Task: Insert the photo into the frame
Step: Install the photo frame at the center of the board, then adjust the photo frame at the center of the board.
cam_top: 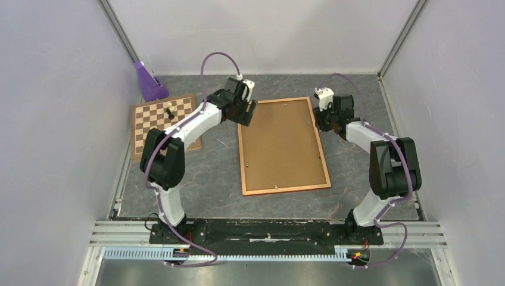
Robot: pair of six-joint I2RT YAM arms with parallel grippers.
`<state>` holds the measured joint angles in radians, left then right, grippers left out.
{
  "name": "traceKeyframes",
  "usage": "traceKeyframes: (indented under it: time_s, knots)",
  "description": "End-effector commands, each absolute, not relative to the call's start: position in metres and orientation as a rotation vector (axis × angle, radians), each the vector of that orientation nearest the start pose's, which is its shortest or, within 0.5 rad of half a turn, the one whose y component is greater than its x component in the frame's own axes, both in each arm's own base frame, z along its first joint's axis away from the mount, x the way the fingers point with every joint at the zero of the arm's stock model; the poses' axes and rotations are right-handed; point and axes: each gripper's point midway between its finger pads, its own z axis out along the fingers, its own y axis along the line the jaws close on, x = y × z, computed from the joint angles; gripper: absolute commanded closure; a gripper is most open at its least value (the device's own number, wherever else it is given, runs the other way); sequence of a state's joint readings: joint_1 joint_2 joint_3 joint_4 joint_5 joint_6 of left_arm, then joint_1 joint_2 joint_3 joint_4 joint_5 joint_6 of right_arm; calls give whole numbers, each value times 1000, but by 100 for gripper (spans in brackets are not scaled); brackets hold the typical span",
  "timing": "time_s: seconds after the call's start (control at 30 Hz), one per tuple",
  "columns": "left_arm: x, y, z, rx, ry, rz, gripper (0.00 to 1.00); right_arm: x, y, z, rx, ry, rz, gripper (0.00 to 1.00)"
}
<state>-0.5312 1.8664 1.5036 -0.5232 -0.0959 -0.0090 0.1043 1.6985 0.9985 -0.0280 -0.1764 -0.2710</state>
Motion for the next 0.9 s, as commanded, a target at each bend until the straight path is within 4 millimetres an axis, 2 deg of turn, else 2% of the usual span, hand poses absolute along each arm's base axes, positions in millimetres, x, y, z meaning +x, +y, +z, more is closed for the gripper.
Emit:
traceKeyframes:
  time_s: [0.0, 0.1, 0.23, 0.37, 0.87]
  knots:
    - [437, -219, 105, 461, 2440, -136, 19, 451, 74, 100, -516, 2124, 87, 59]
    - [442, -213, 88, 434, 2488, -150, 21, 453, 77, 100, -525, 2122, 91, 59]
    - [436, -215, 65, 426, 2556, -172, 23, 454, 80, 94, -533, 2129, 100, 59]
    - [428, -215, 46, 417, 2611, -184, 30, 453, 83, 91, -536, 2131, 116, 59]
    - [412, -202, 30, 383, 2673, -239, 51, 446, 83, 83, -549, 2143, 123, 60]
